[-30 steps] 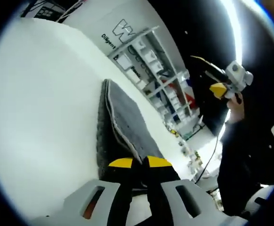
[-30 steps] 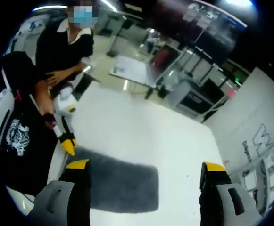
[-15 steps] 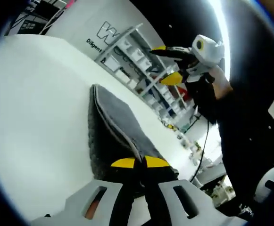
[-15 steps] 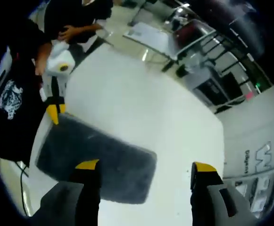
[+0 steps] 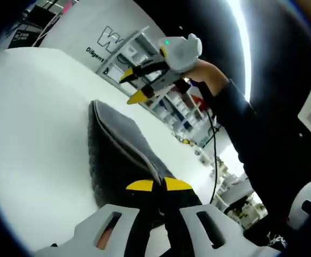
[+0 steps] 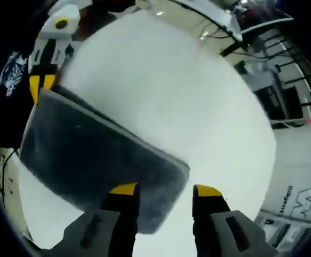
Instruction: Open the folded towel by lifting each exposed corner and separating the folded layers until the towel lies flat within the target outline without major curled edges
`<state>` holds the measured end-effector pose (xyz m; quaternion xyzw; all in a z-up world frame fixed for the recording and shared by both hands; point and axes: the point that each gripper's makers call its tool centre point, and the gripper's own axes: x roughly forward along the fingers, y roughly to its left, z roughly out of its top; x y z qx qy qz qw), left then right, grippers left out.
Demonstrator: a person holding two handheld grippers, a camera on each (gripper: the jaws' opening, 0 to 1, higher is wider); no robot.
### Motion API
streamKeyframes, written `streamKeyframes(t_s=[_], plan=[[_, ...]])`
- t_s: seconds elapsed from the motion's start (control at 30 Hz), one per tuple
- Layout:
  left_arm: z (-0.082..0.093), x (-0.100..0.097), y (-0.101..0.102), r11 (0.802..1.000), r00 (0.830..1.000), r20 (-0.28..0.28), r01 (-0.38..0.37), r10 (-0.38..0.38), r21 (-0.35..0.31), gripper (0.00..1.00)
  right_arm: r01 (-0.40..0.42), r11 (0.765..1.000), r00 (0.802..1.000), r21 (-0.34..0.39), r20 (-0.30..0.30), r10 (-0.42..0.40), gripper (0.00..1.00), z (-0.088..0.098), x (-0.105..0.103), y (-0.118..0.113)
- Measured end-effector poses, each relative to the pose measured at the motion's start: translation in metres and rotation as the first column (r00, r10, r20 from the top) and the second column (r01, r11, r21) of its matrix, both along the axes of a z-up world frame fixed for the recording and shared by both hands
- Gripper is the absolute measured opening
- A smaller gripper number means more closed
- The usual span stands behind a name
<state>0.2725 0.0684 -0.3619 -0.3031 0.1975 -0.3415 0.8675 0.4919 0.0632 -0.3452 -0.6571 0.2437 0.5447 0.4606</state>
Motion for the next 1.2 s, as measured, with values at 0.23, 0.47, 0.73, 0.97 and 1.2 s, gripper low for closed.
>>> streamKeyframes(t_s=[0.23, 0.47, 0.73, 0.97, 1.2], plan=[[0.002, 0.000, -0.002, 1.000, 1.000, 0.000, 0.014, -0.014, -0.005, 0.04, -0.017, 1.000, 1.000, 0.001, -0.006, 0.017, 0.30, -0.016, 0.022, 0.015], [-0.001, -0.002, -0.001, 1.000, 1.000, 0.001, 0.025, -0.025, -0.007, 0.04, -0.028, 0.999, 0.999, -0.038, -0.024, 0.027, 0.21, -0.035, 0.027, 0.021], [-0.002, -0.002, -0.004, 0.999, 1.000, 0.004, 0.031, -0.031, -0.016, 0.04, -0.061, 0.995, 0.998, -0.084, -0.025, 0.059, 0.16, -0.055, 0.029, 0.022], [-0.003, -0.002, -0.004, 0.999, 0.999, 0.000, 0.035, -0.035, -0.024, 0.04, -0.133, 0.985, 0.991, -0.113, -0.016, 0.132, 0.15, -0.062, 0.028, 0.027], [-0.004, -0.002, -0.003, 0.999, 0.999, -0.001, 0.037, -0.037, -0.029, 0.04, -0.190, 0.971, 0.982, -0.142, -0.021, 0.189, 0.11, -0.071, 0.025, 0.025]])
